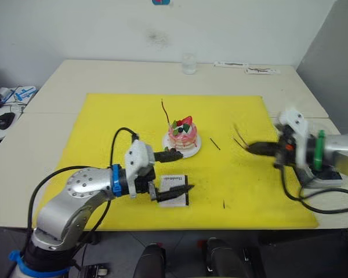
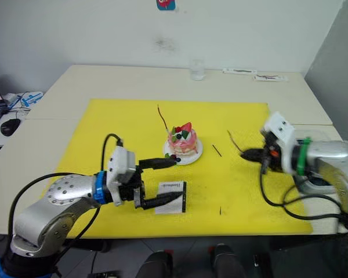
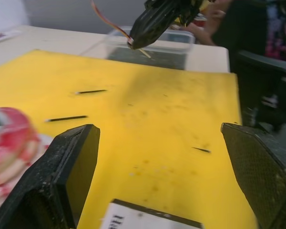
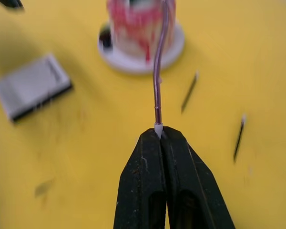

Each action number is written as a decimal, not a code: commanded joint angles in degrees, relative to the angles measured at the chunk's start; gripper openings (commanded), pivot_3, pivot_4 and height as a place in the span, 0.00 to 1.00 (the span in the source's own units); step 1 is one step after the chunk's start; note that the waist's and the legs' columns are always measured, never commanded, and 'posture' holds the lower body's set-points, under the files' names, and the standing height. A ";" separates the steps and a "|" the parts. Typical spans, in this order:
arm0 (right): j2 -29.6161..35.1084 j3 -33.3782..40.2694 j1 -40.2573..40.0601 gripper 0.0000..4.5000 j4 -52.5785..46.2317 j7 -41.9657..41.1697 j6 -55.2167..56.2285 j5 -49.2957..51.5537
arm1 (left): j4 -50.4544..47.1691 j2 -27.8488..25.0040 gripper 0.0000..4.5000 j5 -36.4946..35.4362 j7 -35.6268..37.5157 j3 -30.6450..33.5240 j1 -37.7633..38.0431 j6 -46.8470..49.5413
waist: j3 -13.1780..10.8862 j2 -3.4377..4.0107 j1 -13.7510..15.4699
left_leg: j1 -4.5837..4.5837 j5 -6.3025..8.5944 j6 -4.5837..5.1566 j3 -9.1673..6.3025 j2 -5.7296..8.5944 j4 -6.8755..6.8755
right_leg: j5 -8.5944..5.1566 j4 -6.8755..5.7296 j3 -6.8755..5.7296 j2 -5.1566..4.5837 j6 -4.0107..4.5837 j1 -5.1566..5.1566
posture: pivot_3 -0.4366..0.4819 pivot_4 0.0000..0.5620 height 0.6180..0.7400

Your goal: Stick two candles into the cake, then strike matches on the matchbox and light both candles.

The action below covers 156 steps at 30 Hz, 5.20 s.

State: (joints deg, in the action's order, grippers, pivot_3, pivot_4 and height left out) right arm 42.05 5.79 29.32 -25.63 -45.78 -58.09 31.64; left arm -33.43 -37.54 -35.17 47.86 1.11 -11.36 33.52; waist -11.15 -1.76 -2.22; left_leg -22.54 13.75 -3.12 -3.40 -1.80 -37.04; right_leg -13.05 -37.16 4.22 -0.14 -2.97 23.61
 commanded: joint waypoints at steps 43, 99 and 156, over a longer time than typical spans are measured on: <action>-38.62 -9.38 1.65 0.00 40.27 12.78 63.41 -18.90 | 5.68 -1.70 1.00 -5.48 -3.37 6.95 -7.35 4.58 | -0.01 0.02 -0.20 | -0.12 -0.01 -0.02 -0.09 0.00 0.06 | -0.06 -0.75 -0.06 0.05 0.26 0.47 | 0.48 0.27 1.00; -29.27 -9.79 -9.31 0.67 16.89 9.10 52.36 -14.95 | 6.54 -2.86 1.00 -2.52 -2.30 6.66 -5.88 2.64 | -0.03 0.05 -0.83 | -0.17 -0.01 -0.02 -0.14 0.00 0.10 | -0.13 -0.71 -0.08 0.05 0.30 0.50 | 0.48 0.27 1.00; -10.09 -34.57 -5.44 0.01 9.37 -11.33 32.89 -25.42 | 23.96 5.63 1.00 -32.55 -20.54 10.54 -5.83 57.33 | 0.02 -0.09 -0.07 | -0.07 -0.01 -0.04 -0.23 0.09 0.03 | -0.33 -0.66 -0.16 -0.04 0.54 0.38 | 0.48 0.27 1.00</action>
State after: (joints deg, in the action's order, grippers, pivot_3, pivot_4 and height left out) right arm 33.00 -27.16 23.37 -15.78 -56.28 -26.12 6.21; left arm -9.16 -33.20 -68.12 27.91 13.48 -18.16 89.68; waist -11.13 -1.85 -2.29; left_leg -22.60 13.74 -3.16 -3.62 -1.71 -37.00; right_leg -13.38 -37.83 4.06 -0.18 -2.43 23.98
